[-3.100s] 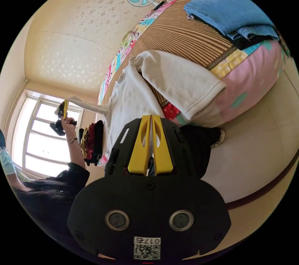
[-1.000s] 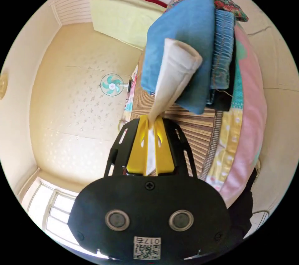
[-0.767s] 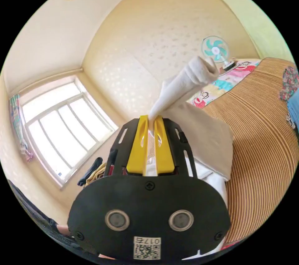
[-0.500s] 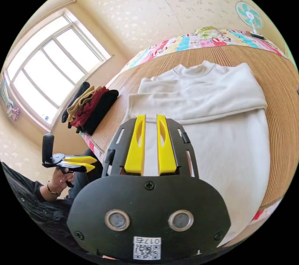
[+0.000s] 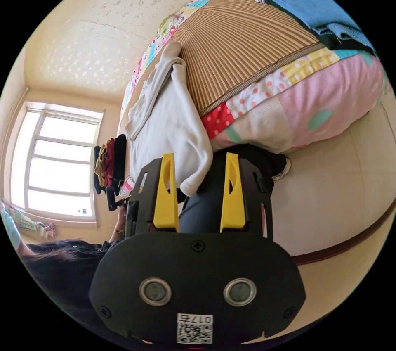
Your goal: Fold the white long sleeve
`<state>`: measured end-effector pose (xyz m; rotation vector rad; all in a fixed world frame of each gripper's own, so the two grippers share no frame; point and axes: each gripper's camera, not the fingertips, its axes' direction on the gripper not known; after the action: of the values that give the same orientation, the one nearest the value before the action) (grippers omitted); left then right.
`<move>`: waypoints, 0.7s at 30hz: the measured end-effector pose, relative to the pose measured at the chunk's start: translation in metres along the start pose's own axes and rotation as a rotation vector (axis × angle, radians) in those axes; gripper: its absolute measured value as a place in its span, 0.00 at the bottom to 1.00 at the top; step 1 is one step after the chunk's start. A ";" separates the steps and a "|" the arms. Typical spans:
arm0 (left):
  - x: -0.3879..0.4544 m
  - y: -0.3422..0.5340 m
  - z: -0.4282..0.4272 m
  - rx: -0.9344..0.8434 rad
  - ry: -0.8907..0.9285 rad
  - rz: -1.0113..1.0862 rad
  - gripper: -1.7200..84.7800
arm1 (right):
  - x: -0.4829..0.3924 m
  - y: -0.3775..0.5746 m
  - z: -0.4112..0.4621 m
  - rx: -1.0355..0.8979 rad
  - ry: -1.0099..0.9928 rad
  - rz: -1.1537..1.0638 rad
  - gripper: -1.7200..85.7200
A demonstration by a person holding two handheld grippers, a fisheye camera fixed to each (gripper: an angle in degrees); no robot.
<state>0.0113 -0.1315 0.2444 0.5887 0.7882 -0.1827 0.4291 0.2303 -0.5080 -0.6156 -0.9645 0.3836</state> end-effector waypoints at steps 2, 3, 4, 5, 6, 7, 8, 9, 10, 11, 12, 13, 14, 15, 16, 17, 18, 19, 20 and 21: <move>-0.004 -0.013 0.000 -0.033 -0.043 0.047 0.20 | 0.006 -0.003 0.020 -0.087 -0.014 0.007 0.20; -0.004 -0.017 0.002 -0.052 -0.043 0.065 0.19 | 0.004 0.001 0.016 -0.059 0.018 -0.016 0.18; -0.004 -0.023 0.007 -0.097 -0.006 0.116 0.17 | 0.002 0.004 0.015 -0.083 0.041 -0.039 0.17; -0.005 -0.029 0.012 -0.142 0.030 0.140 0.14 | 0.001 0.006 0.016 -0.110 0.040 -0.058 0.16; -0.006 -0.031 0.013 -0.154 0.038 0.137 0.13 | 0.001 0.011 0.019 -0.148 0.014 -0.096 0.14; -0.006 -0.033 0.009 -0.150 0.042 0.129 0.09 | 0.003 0.016 0.021 -0.173 -0.008 -0.111 0.11; -0.005 -0.032 -0.001 -0.132 0.070 0.142 0.07 | 0.005 0.019 0.022 -0.186 -0.011 -0.113 0.10; -0.004 -0.031 -0.007 -0.134 0.091 0.152 0.07 | 0.010 0.026 0.022 -0.206 -0.018 -0.111 0.07; 0.000 -0.029 -0.020 -0.152 0.143 0.186 0.06 | 0.015 0.033 0.013 -0.202 -0.059 -0.109 0.07; 0.006 -0.024 -0.037 -0.173 0.223 0.249 0.06 | 0.017 0.036 0.005 -0.191 -0.093 -0.116 0.06; 0.009 -0.020 -0.048 -0.177 0.274 0.279 0.06 | 0.020 0.045 -0.017 -0.155 -0.170 -0.141 0.06; 0.010 -0.013 -0.077 -0.145 0.377 0.309 0.06 | 0.022 0.055 -0.043 -0.119 -0.242 -0.172 0.05; 0.007 -0.007 -0.112 -0.079 0.480 0.307 0.06 | 0.023 0.060 -0.057 -0.099 -0.276 -0.187 0.05; 0.004 -0.003 -0.130 -0.042 0.530 0.300 0.06 | 0.025 0.071 -0.086 -0.055 -0.345 -0.219 0.05; 0.000 0.004 -0.166 0.026 0.621 0.289 0.06 | 0.024 0.081 -0.110 -0.027 -0.422 -0.256 0.05; -0.001 0.012 -0.200 0.082 0.705 0.293 0.06 | 0.022 0.086 -0.121 -0.023 -0.462 -0.280 0.05; 0.000 0.017 -0.215 0.104 0.745 0.300 0.06 | 0.016 0.098 -0.139 -0.013 -0.550 -0.328 0.05; 0.004 0.027 -0.243 0.147 0.822 0.316 0.06 | 0.010 0.110 -0.154 0.004 -0.650 -0.374 0.05; 0.008 0.036 -0.265 0.204 0.891 0.314 0.06 | 0.006 0.115 -0.160 0.014 -0.699 -0.393 0.05; 0.009 0.040 -0.275 0.235 0.926 0.307 0.06 | -0.001 0.124 -0.169 0.043 -0.781 -0.422 0.05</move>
<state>-0.1365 0.0560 0.1025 1.0287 1.5625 0.3150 0.5683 0.2721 -0.6589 -0.1922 -1.7877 0.2621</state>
